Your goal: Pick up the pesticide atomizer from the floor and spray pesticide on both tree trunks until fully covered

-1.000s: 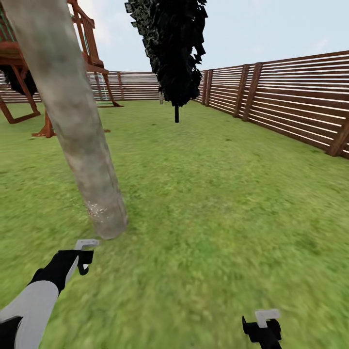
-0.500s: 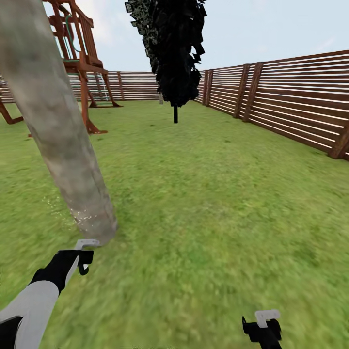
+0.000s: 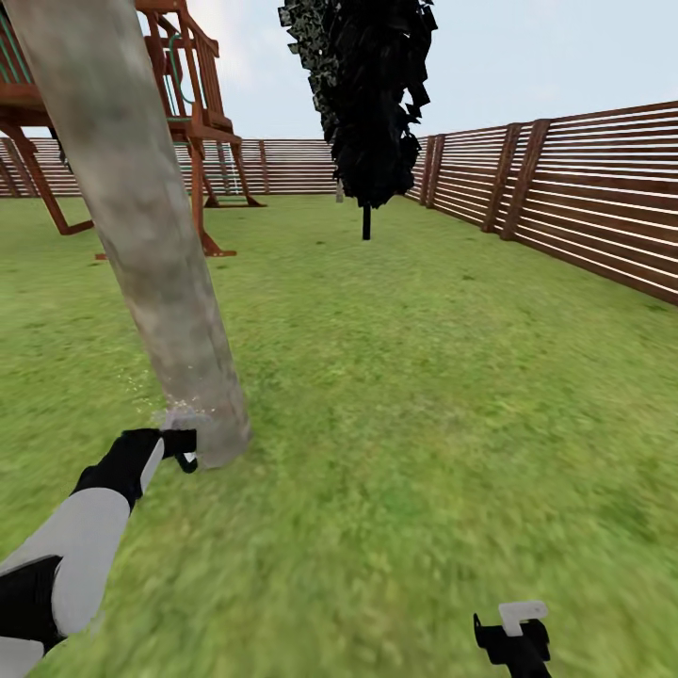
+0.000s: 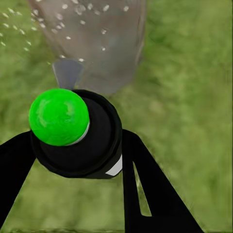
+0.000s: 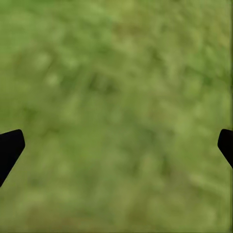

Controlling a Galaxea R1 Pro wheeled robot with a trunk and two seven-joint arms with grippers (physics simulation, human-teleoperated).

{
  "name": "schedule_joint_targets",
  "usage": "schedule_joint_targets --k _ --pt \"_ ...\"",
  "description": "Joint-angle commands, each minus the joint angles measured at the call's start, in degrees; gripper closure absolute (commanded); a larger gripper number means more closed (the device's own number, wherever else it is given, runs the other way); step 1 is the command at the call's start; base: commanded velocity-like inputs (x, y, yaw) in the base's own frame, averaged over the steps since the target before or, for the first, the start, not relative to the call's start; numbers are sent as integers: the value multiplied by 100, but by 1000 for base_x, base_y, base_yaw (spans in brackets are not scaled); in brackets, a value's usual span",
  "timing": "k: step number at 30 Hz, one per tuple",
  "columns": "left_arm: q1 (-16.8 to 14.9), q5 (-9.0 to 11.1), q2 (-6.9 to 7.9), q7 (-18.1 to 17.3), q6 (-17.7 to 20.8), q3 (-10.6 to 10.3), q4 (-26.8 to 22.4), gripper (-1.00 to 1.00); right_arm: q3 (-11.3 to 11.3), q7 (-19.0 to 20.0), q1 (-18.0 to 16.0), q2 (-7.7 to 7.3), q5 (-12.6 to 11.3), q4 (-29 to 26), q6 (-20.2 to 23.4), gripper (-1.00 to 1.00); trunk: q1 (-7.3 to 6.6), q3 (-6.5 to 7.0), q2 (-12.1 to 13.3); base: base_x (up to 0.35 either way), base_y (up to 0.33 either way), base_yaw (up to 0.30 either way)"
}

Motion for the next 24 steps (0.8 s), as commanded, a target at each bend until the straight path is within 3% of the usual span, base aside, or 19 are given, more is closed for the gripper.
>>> schedule_joint_targets --k 1,4,6,8,9,11,13,15,18,24 --pt "-40 -26 141 -126 97 38 -6 100 -42 -16 -4 0 60 7 -19 -100 -1 -6 -2 0 0 0" --pt "-57 -45 193 -274 135 27 -3 100 -42 -16 -5 -1 60 7 -19 -100 -1 -6 -2 0 0 0" --pt "-76 -56 -60 -294 147 -119 -6 100 -42 -16 -5 -1 60 6 -19 -100 -1 -6 -2 0 0 0" --pt "-86 -65 -99 -286 166 -177 -11 100 -42 -16 -3 -1 60 6 -13 -100 -1 -6 -2 0 0 0" --pt "-89 -72 -46 -285 171 -187 -21 100 -42 -16 -3 -1 60 11 -12 -100 -1 -6 -2 0 0 0" --pt "-98 -60 355 -300 259 -192 -171 100 -42 -16 -3 -1 60 15 -11 -100 -1 -6 -2 0 0 0" --pt "-99 -59 513 -301 325 -195 -205 100 -42 -16 -4 -1 60 15 -11 -100 -1 -6 -2 0 0 0" --pt "-72 -77 535 -301 347 -265 -210 100 -42 -16 -5 -1 60 15 -11 -100 -1 -6 -2 0 0 0" --pt "-14 -87 551 -308 351 -652 -198 100 -42 -15 -4 -1 60 13 -11 -100 -1 -6 -2 0 0 0" --pt "-46 -95 588 -305 360 -728 -219 100 -42 -16 -5 -1 60 15 -11 -100 -1 -6 -2 4 0 0"
